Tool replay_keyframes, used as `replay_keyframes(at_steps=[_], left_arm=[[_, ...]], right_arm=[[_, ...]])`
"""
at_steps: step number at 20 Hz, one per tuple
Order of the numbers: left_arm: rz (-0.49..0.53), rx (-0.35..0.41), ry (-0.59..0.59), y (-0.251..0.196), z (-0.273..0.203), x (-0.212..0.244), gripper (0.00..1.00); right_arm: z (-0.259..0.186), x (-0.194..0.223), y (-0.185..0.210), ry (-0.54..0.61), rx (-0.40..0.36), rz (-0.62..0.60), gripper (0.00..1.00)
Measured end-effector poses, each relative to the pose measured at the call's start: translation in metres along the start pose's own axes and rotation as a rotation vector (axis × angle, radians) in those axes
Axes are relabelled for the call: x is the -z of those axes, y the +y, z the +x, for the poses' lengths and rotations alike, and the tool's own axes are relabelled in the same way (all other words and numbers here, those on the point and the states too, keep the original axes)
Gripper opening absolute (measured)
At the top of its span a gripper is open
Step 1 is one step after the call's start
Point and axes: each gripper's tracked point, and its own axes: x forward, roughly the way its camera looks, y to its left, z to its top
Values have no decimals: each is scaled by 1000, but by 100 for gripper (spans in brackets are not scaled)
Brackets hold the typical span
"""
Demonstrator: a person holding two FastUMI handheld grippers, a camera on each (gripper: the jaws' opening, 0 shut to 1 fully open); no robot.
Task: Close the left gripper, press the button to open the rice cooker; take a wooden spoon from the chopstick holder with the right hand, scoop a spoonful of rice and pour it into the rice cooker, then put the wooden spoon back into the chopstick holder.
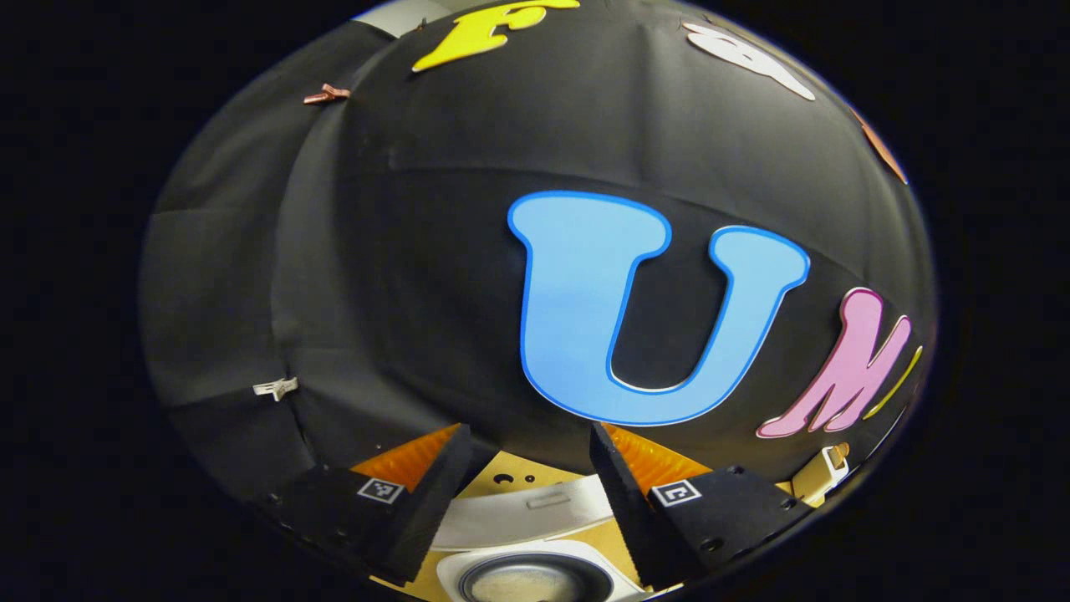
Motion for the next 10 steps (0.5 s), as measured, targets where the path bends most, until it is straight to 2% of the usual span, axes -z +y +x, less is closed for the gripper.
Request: replay_keyframes(at_steps=[3, 5, 10], left_arm=[[82, -23, 105, 5, 20, 25, 92], [65, -18, 131, -1, 30, 31, 92], [3, -10, 197, -3, 16, 47, 94]], right_arm=[[-15, 11, -6, 8, 22, 23, 98], [-20, 18, -8, 12, 27, 33, 98], [-16, 29, 4, 33, -8, 53, 99]])
